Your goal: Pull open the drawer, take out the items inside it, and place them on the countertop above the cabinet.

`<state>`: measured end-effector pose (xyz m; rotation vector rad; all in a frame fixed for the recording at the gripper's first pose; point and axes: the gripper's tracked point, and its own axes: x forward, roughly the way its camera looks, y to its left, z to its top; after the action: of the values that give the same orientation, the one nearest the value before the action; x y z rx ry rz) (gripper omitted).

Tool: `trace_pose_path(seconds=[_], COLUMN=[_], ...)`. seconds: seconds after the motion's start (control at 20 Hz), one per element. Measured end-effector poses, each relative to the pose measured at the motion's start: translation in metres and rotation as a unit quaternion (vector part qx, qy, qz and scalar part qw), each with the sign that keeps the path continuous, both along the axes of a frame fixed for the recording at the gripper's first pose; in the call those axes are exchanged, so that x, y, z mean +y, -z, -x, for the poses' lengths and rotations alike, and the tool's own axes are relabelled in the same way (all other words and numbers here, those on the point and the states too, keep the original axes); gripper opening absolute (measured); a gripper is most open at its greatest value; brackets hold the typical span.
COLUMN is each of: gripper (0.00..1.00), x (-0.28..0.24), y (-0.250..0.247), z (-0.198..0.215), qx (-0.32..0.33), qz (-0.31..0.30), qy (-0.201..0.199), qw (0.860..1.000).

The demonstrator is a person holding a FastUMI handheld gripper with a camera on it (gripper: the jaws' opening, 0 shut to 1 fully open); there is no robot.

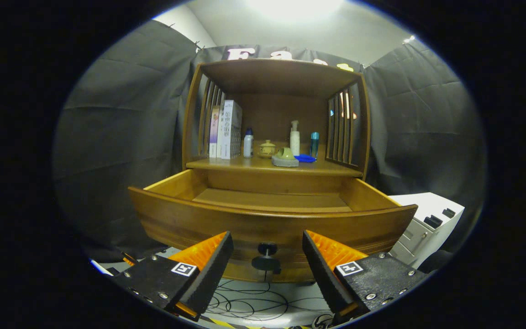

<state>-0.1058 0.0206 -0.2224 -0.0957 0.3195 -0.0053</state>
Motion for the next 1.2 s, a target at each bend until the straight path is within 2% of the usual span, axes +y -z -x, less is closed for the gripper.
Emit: trace_pose_path(seconds=[0.55,0.8,1.2], gripper=[0.95,0.95,0.95], x=[-0.036,-0.033,-0.025], y=[0.023,0.024,0.037], z=[-0.025,-0.03,-0.053], qx=[0.012,0.009,0.044], qz=[-0.044,-0.051,-0.055], qy=[0.043,0.044,0.015], qw=[0.998,0.998,0.997])
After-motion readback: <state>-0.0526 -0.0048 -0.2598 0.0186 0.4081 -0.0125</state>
